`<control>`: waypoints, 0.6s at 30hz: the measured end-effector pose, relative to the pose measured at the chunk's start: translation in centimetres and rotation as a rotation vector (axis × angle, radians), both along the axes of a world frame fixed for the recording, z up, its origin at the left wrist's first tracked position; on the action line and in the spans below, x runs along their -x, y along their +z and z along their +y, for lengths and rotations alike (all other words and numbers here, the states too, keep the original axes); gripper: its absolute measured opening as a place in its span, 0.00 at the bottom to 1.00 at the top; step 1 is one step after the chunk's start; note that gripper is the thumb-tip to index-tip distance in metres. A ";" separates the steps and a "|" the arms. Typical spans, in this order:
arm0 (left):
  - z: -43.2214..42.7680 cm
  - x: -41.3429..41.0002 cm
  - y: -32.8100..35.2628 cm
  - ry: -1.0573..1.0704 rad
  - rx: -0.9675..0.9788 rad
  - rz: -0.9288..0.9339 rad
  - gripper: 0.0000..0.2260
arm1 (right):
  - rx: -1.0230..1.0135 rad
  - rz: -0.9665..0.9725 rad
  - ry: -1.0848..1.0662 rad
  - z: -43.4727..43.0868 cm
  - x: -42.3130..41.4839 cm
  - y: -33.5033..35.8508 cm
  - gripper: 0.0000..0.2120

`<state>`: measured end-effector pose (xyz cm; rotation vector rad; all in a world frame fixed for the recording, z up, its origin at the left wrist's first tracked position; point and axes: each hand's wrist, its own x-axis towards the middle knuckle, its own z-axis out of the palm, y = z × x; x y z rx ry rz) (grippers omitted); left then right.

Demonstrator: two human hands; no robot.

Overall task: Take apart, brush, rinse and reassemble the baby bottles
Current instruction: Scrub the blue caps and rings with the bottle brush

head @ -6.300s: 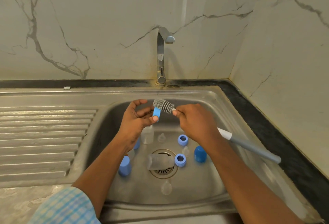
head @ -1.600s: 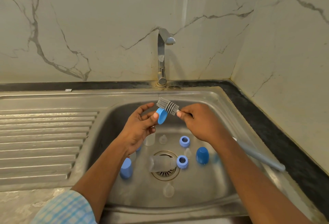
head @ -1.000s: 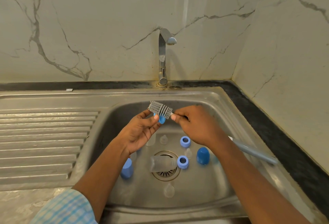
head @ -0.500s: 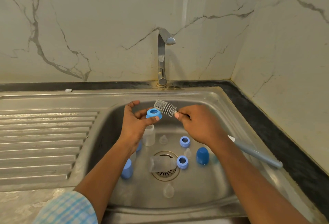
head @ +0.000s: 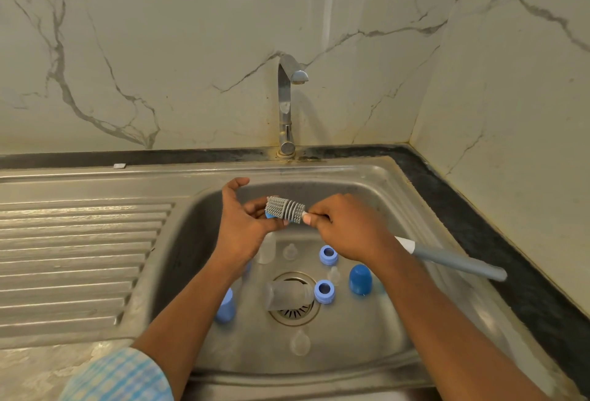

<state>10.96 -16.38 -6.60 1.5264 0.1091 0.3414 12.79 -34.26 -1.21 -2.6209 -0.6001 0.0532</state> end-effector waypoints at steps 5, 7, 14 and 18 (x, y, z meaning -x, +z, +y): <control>-1.3 0.0 0.0 -0.061 -0.073 -0.030 0.39 | 0.038 -0.068 -0.132 0.0 -0.5 -0.3 0.16; -1.3 -0.1 -0.2 -0.048 -0.087 -0.029 0.40 | 0.044 -0.059 -0.102 -0.2 -0.5 -0.2 0.20; -0.4 -0.3 -0.4 0.021 -0.148 -0.041 0.41 | 0.093 -0.078 -0.160 -0.1 -0.7 -0.6 0.16; -1.5 -0.3 -0.4 0.008 -0.139 -0.074 0.39 | 0.140 -0.052 -0.209 -1.1 -1.3 -1.3 0.13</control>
